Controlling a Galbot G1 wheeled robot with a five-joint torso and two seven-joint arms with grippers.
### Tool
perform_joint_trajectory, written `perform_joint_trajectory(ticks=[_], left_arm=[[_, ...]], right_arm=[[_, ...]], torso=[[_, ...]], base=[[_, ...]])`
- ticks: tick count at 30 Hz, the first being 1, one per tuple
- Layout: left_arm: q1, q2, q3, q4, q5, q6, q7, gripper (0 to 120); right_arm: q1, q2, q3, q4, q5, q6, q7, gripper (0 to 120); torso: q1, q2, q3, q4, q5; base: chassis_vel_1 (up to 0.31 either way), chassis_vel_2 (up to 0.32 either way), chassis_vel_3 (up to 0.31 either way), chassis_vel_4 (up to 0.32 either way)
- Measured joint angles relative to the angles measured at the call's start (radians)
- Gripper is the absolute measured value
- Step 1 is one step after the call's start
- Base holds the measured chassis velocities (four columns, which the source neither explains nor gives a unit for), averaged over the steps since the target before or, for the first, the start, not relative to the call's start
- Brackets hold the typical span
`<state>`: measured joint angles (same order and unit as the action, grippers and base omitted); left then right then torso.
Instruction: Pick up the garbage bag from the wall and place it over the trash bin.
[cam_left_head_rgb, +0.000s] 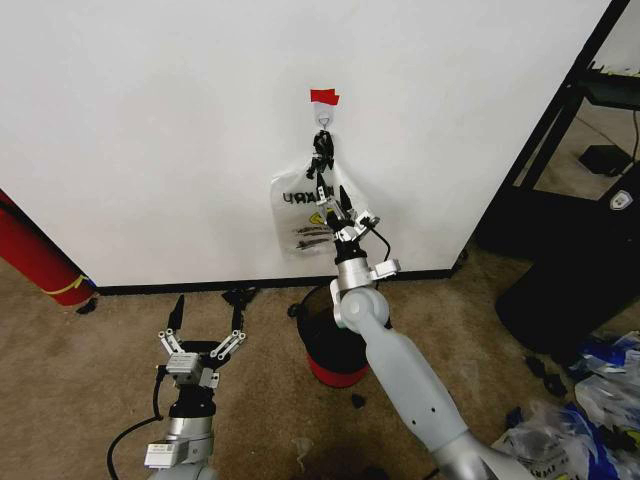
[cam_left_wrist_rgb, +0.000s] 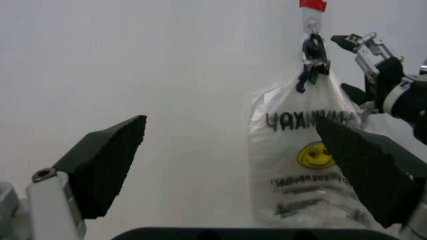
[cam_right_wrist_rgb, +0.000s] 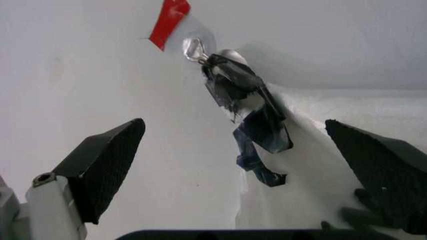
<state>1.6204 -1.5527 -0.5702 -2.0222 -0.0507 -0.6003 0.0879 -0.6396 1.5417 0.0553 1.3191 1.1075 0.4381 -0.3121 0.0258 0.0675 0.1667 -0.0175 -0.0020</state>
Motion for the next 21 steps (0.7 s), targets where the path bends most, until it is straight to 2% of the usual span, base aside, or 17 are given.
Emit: perform_joint_trajectory(ticks=[12,21], left_arm=[[-0.009,0.019,-0.003,0.016,-0.006,0.001,-0.013,100],[-0.013,0.021,-0.008,0.024,-0.008,0.0,-0.02,100]], right_arm=[[0.084,0.06,0.001,-0.121,-0.018,-0.008,-0.04,100],[0.117,0.066,0.009,-0.188,-0.019,-0.024,-0.067,100]], torso=[[0.0,0.0,0.0,0.0001,0.0],[0.0,0.0,0.0,0.0,0.0]], base=[[0.0,0.0,0.0,0.0],[0.0,0.0,0.0,0.0]])
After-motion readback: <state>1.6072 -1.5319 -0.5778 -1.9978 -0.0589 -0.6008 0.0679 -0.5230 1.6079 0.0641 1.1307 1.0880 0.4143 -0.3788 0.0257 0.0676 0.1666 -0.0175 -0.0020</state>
